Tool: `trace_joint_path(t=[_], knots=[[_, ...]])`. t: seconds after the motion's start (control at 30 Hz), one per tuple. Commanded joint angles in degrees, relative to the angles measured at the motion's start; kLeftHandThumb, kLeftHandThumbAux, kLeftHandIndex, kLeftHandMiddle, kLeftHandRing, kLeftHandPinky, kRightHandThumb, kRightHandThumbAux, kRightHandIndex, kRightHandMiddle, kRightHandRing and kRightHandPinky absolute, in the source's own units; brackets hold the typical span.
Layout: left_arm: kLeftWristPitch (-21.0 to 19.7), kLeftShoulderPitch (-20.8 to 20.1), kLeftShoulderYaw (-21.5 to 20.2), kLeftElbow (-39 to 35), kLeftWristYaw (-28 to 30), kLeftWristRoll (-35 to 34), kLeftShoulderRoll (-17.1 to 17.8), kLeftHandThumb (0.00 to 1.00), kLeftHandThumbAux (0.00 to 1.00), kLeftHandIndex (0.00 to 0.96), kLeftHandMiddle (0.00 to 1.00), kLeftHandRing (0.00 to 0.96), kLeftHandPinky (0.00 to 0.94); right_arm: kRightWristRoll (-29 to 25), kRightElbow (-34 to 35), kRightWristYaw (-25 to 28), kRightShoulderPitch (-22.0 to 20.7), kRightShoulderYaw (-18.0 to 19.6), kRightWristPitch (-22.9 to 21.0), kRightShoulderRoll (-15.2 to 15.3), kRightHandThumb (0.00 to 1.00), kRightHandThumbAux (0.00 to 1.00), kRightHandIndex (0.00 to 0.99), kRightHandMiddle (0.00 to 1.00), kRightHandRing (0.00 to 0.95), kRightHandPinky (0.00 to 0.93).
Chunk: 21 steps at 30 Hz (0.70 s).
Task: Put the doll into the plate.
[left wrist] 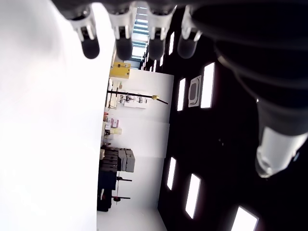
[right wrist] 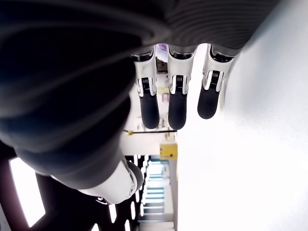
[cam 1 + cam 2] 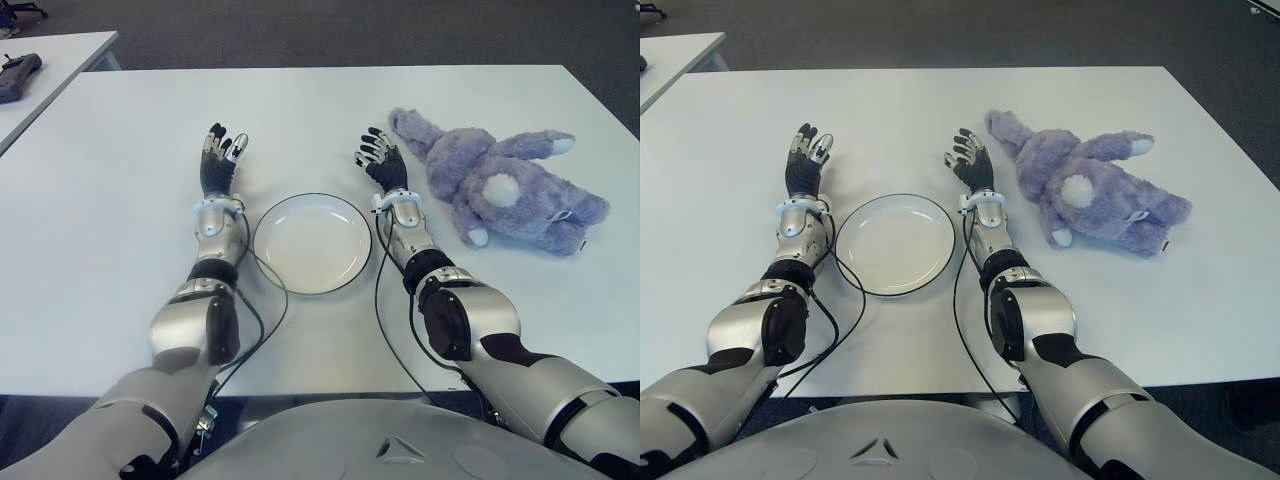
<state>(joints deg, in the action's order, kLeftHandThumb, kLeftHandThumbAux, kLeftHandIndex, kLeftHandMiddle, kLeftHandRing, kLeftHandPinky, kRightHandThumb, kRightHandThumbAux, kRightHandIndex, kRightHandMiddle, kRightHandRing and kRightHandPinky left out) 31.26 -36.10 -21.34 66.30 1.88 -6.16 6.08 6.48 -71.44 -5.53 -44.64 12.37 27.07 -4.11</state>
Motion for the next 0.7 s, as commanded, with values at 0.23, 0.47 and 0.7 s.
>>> trace_joint_path(t=[0.23, 0.47, 0.7], knots=[[-0.9, 15.7, -0.8, 8.6, 0.0, -0.9, -4.5, 0.0, 0.604, 0.021, 0.073, 0.049, 0.027, -0.8, -6.6, -0.4, 11.5, 0.4, -5.8, -3.3, 0.489, 0.893, 0.132, 0.2, 0.19, 0.199], [-0.4, 15.7, -1.1, 8.5, 0.2, -1.2, -4.7, 0.0, 0.608, 0.026, 0.069, 0.048, 0.027, -0.9, -6.6, -0.3, 11.3, 0.5, -5.9, -3.3, 0.527, 0.879, 0.14, 0.207, 0.191, 0.189], [-0.4, 15.6, -1.3, 8.5, 0.4, -1.4, -4.9, 0.0, 0.604, 0.024, 0.066, 0.046, 0.023, -0.7, -6.6, -0.2, 11.3, 0.3, -6.1, -3.2, 0.523, 0.871, 0.142, 0.202, 0.185, 0.178]])
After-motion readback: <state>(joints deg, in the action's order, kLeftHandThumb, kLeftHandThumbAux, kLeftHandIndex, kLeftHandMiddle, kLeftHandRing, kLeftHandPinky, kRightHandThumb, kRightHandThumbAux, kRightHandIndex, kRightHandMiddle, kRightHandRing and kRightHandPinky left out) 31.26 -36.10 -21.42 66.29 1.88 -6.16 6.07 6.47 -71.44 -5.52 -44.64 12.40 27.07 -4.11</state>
